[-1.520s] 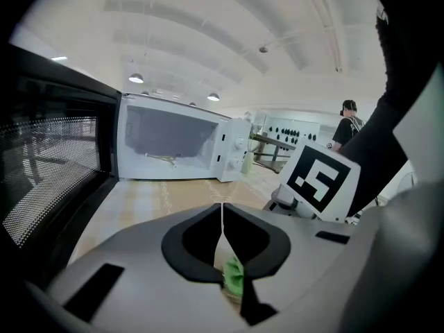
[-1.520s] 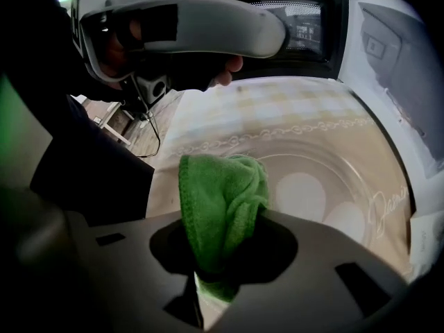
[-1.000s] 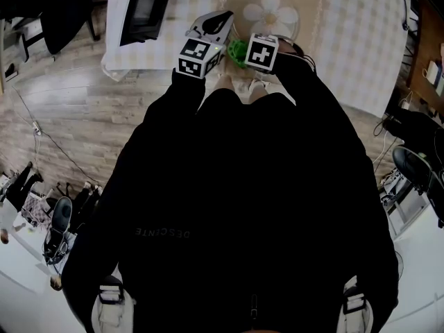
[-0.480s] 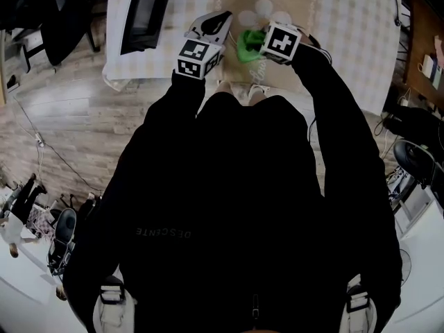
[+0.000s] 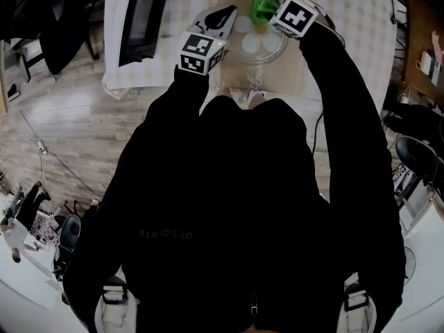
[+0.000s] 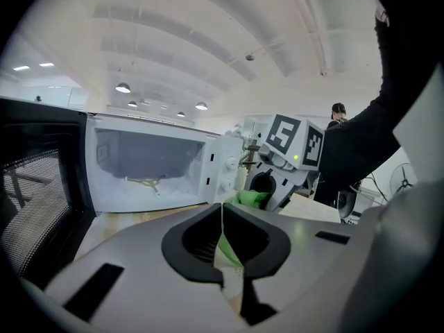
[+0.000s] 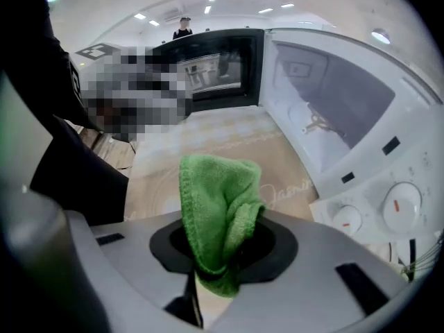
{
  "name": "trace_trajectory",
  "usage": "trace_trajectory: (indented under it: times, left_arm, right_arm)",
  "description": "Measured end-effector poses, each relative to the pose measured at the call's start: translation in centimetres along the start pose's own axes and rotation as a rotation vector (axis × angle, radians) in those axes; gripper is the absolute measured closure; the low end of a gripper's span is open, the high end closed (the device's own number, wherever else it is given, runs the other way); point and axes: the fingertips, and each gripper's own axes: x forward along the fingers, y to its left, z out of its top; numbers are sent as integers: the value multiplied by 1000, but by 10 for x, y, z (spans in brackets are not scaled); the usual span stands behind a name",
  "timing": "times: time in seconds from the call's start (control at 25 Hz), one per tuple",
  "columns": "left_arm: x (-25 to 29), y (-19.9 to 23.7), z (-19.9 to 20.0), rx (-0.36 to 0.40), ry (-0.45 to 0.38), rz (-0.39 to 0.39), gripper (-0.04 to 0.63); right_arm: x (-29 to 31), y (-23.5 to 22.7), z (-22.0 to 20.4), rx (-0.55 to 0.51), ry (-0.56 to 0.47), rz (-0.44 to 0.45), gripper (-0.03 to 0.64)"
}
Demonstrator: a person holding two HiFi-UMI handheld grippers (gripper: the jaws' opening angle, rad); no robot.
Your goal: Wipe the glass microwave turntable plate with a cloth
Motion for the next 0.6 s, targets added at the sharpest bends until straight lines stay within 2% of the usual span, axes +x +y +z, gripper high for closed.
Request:
trace_trajectory:
  times: [0.2,0.6]
  left_arm:
    - [14,2,9,-1,-10,-6,572]
    - [32,13,-2,-24,21,0,572]
  right_arm:
    - [-1,-44,-1,-6,30,-126,503]
    - [53,-59,-5,-32,43,-132,502]
